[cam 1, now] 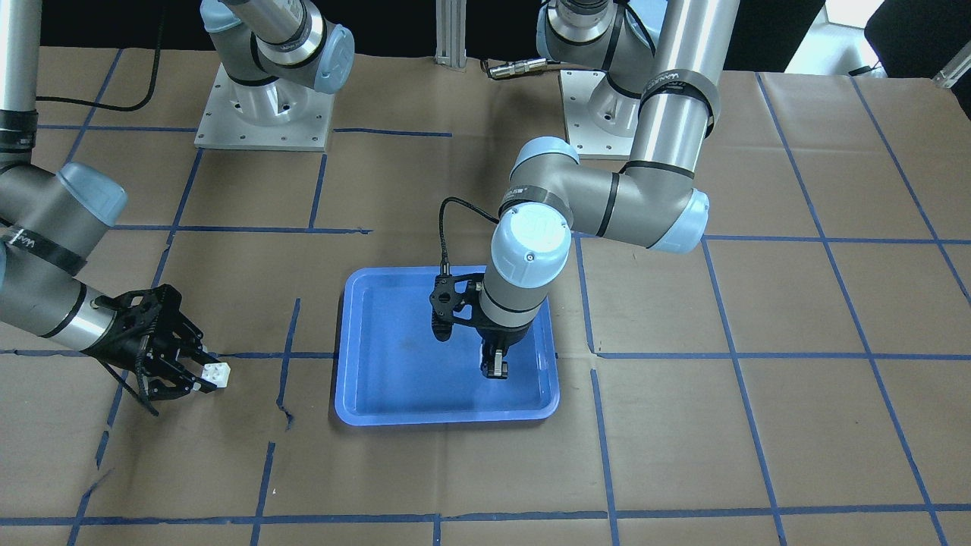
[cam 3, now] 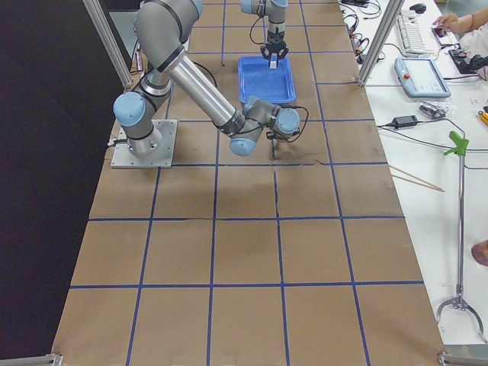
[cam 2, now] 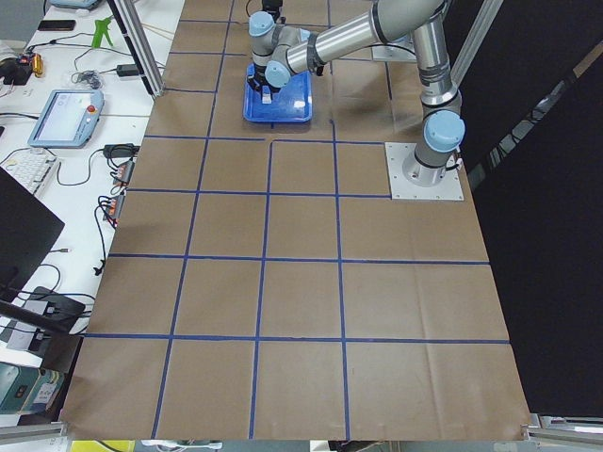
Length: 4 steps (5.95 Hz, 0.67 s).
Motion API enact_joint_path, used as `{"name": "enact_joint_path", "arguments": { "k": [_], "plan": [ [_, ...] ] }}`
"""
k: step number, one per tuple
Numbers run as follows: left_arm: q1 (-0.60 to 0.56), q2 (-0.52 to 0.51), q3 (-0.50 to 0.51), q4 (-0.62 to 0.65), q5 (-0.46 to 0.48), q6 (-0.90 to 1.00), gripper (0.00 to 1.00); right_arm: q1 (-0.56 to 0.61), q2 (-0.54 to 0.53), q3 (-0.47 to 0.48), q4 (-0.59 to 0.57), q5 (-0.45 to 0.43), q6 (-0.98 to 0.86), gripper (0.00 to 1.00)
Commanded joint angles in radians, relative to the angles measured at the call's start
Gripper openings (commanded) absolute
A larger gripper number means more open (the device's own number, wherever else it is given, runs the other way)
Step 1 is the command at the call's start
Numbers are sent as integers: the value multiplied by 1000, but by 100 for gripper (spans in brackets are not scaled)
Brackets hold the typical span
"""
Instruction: Assemble white blocks and place on blue tray
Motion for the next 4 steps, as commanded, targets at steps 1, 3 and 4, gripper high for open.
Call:
{"name": "enact_joint_path", "arguments": {
  "k": [1, 3, 4],
  "plan": [
    [-48, -29, -1, 3, 2, -9, 0, 6, -25, -42, 51, 1, 8, 28],
    [-72, -72, 1, 29, 5, -6, 0, 6, -108, -72, 210, 13, 31, 28],
    [-74, -72, 2, 40, 2, -9, 2, 11, -114, -73, 220, 12, 49, 28]
  ]
}}
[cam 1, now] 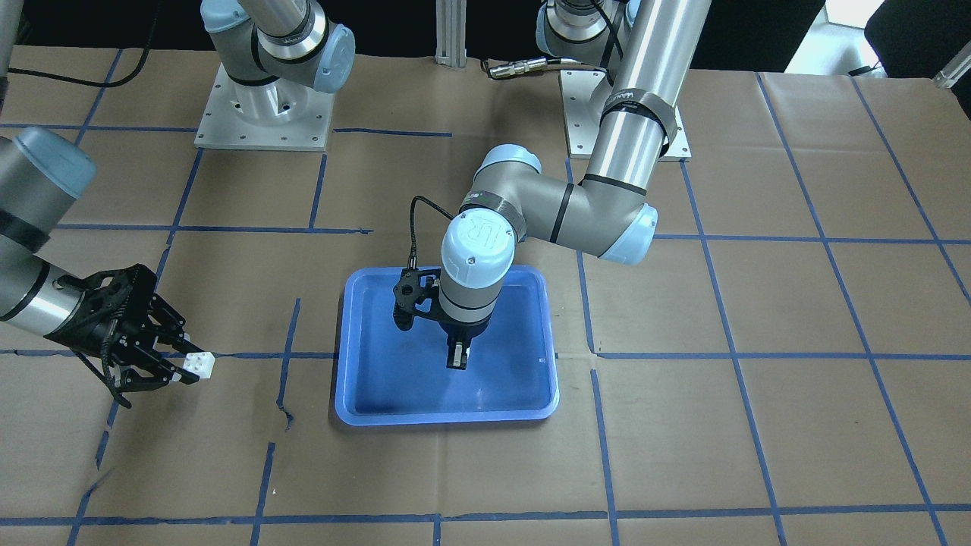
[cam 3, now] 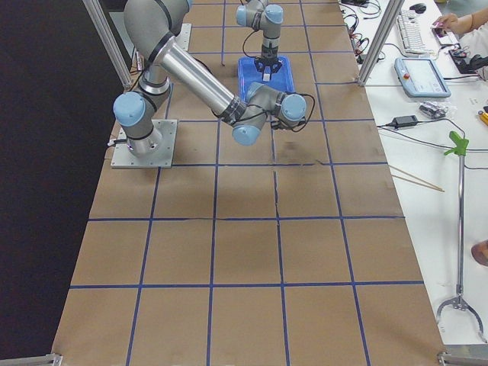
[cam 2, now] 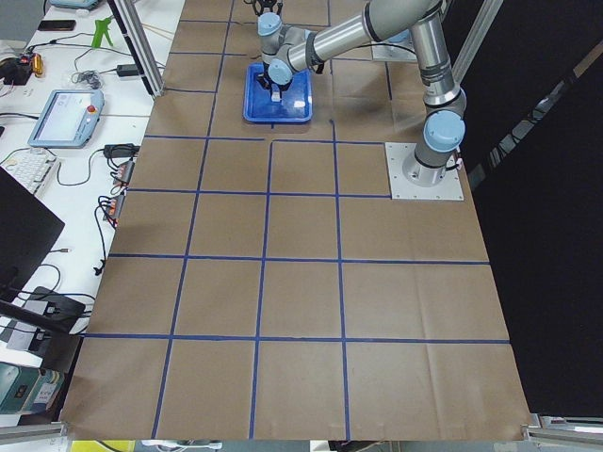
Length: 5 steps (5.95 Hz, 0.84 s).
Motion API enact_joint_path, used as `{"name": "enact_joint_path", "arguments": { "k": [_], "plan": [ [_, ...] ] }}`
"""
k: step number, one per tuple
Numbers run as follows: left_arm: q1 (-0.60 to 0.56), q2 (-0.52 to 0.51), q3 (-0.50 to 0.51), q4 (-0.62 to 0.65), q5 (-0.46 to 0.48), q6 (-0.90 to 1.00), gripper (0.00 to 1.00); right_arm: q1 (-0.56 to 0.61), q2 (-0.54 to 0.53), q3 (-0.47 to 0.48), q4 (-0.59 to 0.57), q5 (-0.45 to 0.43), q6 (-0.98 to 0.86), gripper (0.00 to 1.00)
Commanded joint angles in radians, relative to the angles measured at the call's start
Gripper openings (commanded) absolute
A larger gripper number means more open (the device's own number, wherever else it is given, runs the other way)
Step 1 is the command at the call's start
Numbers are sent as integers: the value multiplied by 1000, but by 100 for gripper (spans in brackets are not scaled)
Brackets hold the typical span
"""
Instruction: Assemble white blocks and place on blue tray
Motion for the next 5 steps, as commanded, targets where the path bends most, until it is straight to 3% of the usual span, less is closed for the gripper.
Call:
{"name": "enact_joint_path", "arguments": {
  "k": [1, 3, 4, 5],
  "plan": [
    [-8, 4, -1, 6, 1, -41, 99, 3, -16, -4, 48, 1, 28, 28],
    [-8, 38, 2, -4, 5, -45, 100, 29, -18, 1, 51, 1, 62, 28],
    [-5, 101, 8, -36, 8, -46, 100, 50, -18, 4, 53, 1, 91, 28],
    [15, 196, 28, -182, 13, -54, 100, 90, -16, 6, 51, 3, 128, 29]
  ]
}}
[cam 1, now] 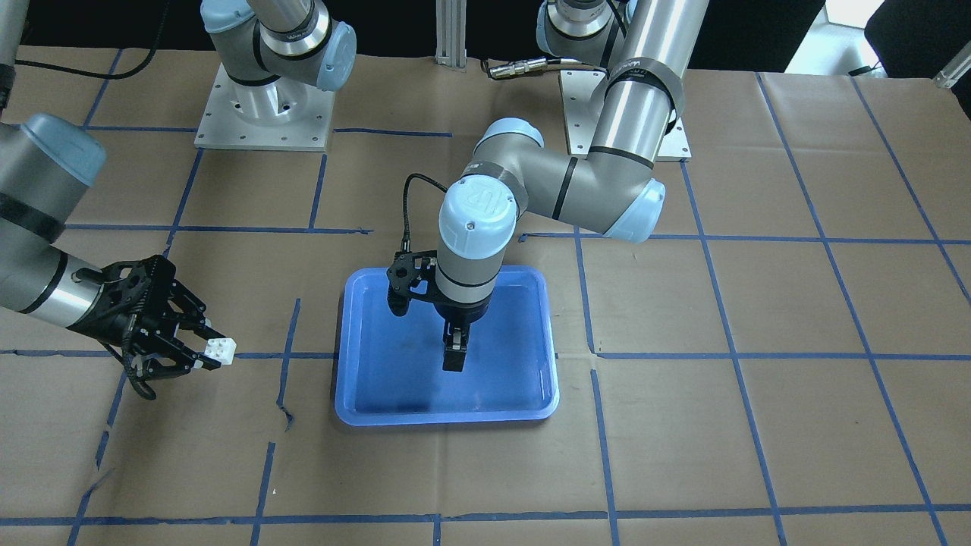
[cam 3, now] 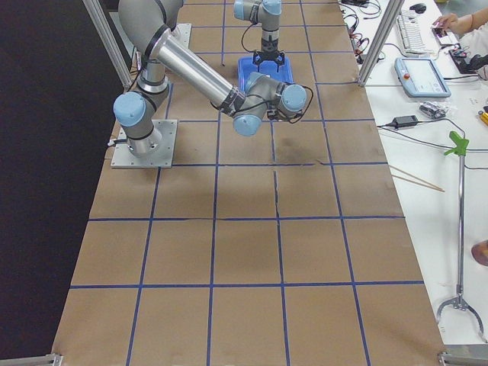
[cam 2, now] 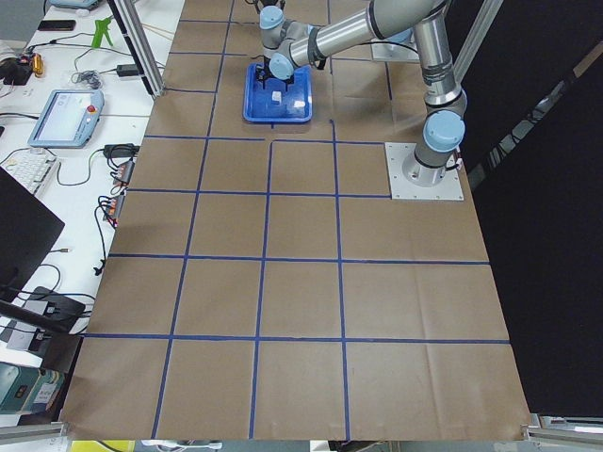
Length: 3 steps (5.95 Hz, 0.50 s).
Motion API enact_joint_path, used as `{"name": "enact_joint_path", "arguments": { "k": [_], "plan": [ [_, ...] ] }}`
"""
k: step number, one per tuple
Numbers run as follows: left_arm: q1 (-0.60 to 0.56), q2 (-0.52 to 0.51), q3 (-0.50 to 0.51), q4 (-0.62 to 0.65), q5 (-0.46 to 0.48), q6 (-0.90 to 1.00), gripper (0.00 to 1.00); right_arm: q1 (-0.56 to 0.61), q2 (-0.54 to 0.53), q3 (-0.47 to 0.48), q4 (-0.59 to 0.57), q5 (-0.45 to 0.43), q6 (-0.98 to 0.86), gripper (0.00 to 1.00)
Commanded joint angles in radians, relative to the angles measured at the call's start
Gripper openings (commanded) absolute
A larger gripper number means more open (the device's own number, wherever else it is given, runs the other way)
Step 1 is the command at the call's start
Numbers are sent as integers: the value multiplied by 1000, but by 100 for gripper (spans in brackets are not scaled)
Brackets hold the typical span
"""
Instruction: Assemble white blocks and place on blue tray
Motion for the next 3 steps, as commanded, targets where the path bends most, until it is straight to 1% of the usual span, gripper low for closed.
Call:
{"name": "enact_joint_path", "arguments": {
  "k": [1, 2, 3],
  "plan": [
    [74, 171, 14, -202, 4, -15, 100, 84, -1, 7, -7, 3, 85, 30],
    [106, 263, 12, -250, 38, -80, 100, 143, -1, 8, -16, 4, 154, 30],
    [108, 343, 11, -287, 46, -164, 100, 208, -1, 7, -33, 6, 246, 30]
  ]
}}
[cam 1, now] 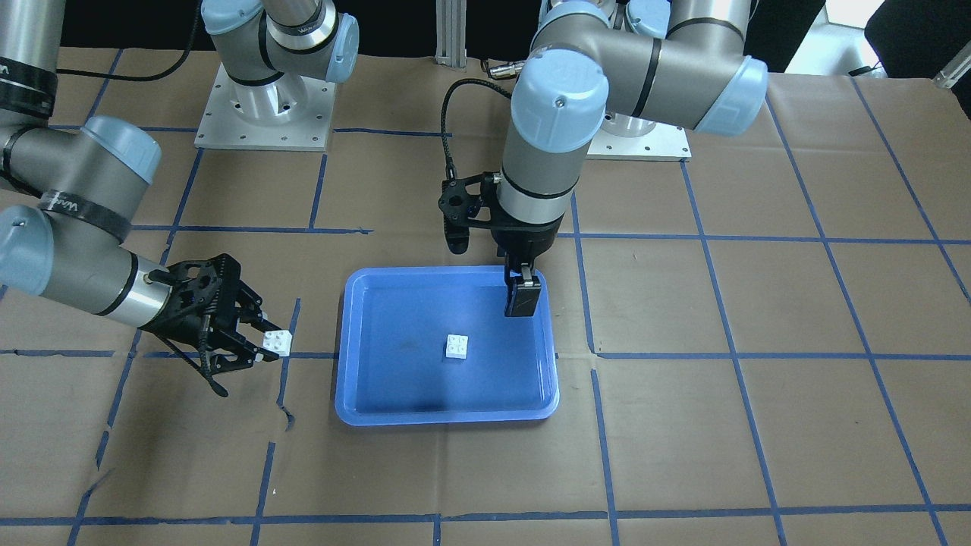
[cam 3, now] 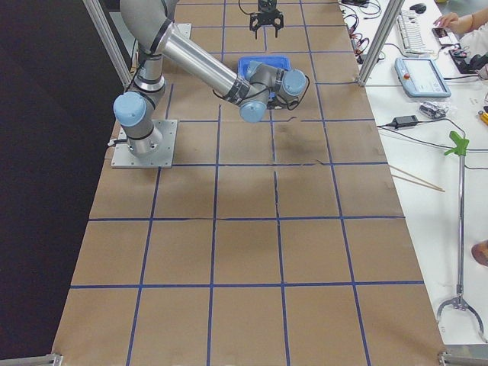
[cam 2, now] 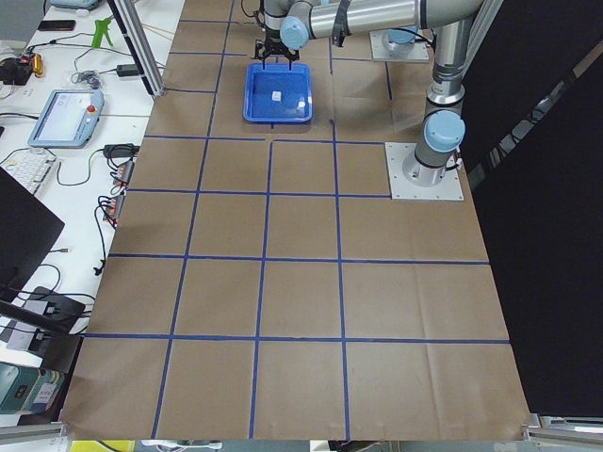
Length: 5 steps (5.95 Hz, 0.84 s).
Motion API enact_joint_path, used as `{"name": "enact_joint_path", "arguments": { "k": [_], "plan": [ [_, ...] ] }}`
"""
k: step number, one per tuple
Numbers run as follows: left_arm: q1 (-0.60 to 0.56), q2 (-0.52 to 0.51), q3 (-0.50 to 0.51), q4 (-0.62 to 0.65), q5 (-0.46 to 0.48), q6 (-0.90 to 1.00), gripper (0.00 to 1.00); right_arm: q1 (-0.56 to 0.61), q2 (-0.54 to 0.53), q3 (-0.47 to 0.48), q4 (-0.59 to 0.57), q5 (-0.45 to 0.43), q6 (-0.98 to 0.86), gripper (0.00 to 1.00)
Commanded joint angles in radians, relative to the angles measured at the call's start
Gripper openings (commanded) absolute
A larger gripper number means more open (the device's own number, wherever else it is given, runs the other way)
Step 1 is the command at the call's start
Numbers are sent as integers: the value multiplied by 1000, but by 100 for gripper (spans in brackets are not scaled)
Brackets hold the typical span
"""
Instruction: Assemble white blocks and place on blue tray
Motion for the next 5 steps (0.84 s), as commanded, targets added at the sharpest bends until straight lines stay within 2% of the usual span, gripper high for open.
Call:
{"name": "enact_joint_path", "arguments": {
  "k": [1, 2, 3, 5],
  "plan": [
    [18, 146, -3, -127, 21, -132, 100, 130, 1, 1, -72, 0, 207, 31],
    [40, 187, -6, -178, 150, -278, 100, 196, 2, 1, -141, -1, 329, 31],
    [78, 216, -3, -207, 162, -451, 100, 265, 13, 1, -210, -6, 434, 32],
    [138, 238, 14, -204, 153, -797, 100, 344, 59, 38, -340, -14, 472, 34]
  ]
}}
